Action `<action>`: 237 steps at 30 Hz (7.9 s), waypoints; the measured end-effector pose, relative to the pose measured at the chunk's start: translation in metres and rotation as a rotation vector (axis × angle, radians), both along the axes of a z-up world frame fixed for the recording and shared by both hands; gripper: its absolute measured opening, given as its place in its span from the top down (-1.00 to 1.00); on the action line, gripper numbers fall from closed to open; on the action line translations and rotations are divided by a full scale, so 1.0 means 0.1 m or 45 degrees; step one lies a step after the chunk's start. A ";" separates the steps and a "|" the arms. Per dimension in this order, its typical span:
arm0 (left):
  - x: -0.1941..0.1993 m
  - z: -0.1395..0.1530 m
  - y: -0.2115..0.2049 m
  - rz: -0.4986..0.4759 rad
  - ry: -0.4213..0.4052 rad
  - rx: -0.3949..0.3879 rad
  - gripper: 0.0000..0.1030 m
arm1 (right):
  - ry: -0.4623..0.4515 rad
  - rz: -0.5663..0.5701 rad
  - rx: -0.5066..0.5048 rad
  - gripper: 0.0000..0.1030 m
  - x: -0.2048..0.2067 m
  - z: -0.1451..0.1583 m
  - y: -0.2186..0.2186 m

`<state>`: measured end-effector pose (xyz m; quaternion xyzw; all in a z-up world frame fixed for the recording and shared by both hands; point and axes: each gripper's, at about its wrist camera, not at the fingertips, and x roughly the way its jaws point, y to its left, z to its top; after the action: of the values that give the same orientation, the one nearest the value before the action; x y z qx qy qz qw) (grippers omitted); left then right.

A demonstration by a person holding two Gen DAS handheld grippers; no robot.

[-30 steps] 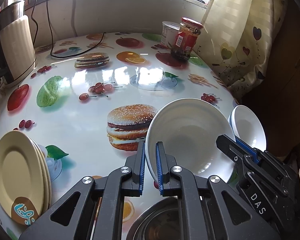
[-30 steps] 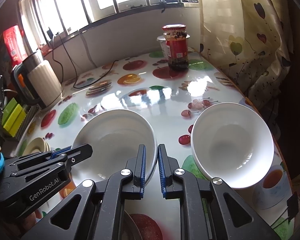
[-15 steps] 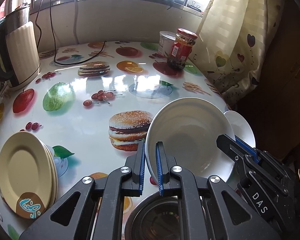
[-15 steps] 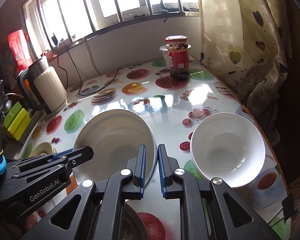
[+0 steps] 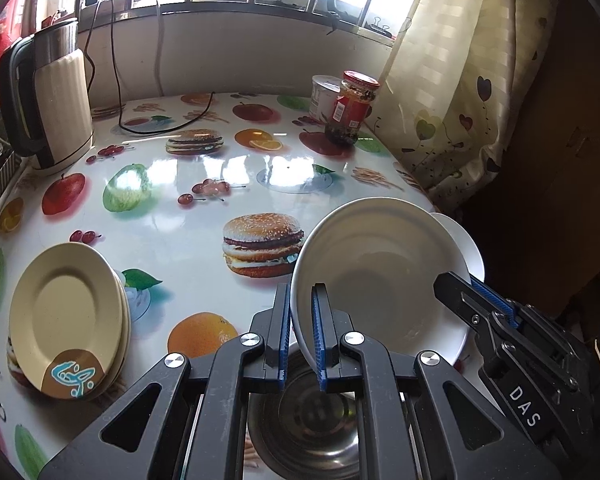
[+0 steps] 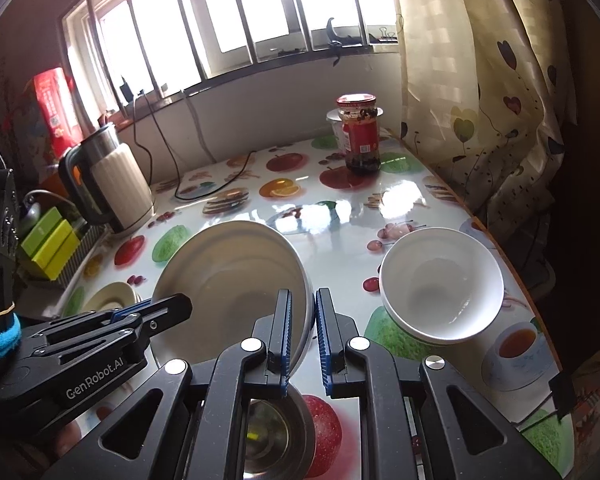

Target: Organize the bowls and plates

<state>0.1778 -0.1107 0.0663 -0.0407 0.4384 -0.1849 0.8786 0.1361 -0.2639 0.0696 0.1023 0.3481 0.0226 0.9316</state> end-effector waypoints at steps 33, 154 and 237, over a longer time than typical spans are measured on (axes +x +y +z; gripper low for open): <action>-0.52 -0.31 0.22 0.017 0.099 0.025 0.79 | 0.100 0.030 0.031 0.75 -0.59 -0.33 0.26; 0.17 -0.11 -0.98 -0.229 0.004 0.141 0.23 | 0.070 -0.346 -0.055 -0.24 -0.26 -0.21 -1.08; 0.44 -0.42 -1.67 -0.235 0.070 0.194 0.73 | 0.124 -0.272 -0.075 0.72 0.31 -0.56 -1.40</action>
<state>0.2217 -0.2777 0.0243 0.0616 0.4768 -0.2300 0.8461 0.1666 -0.4035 0.0141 0.1122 0.3806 -0.0921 0.9133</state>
